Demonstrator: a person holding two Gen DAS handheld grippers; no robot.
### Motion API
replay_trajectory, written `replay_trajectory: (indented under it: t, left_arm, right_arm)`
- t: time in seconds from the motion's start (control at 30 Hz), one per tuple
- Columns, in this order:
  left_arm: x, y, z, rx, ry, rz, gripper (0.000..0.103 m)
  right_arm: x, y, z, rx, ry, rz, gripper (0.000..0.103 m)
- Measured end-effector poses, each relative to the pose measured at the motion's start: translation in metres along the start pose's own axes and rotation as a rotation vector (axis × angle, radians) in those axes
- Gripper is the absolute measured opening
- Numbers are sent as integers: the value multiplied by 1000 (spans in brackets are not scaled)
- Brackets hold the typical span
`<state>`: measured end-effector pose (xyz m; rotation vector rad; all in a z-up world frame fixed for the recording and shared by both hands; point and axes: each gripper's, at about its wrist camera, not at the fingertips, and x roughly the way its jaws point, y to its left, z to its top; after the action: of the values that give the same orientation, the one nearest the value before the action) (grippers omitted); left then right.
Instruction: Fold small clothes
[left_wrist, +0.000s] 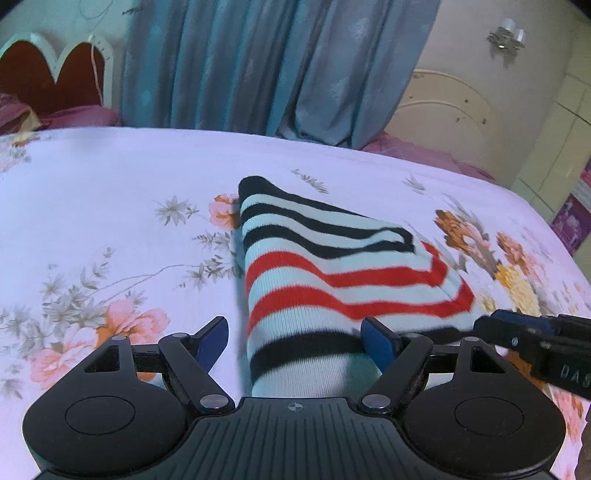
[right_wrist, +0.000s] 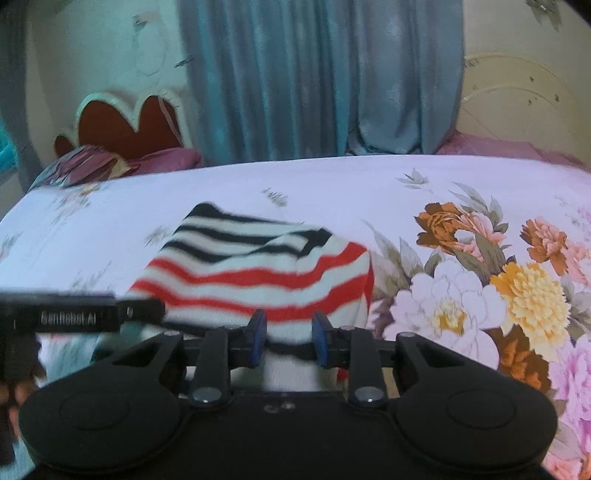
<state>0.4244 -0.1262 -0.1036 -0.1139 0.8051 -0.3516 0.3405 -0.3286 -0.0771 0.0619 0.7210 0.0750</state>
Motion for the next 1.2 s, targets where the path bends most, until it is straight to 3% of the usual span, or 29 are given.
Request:
replay_trajectory:
  t: [0.27, 0.4, 0.8, 1.0, 1.13, 1.2]
  left_arm:
    - [-7, 4, -27, 12, 39, -21, 79]
    - [-8, 5, -26, -4, 56, -21, 80]
    - [-12, 5, -36, -8, 83, -39, 82]
    - [-13, 6, -31, -57, 106, -50, 83]
    - [-10, 5, -24, -77, 115, -52, 84]
    - [-9, 3, -20, -69, 108, -51, 85]
  right_arm:
    - [0, -2, -31, 2, 62, -3, 23]
    - [-4, -4, -28, 30, 64, 5, 22]
    - [-21, 0, -53, -68, 102, -28, 23]
    - [-29, -8, -47, -34, 113, 4, 29]
    - [-34, -15, -30, 5, 80, 33, 42]
    - [-29, -21, -23, 29, 78, 38, 44]
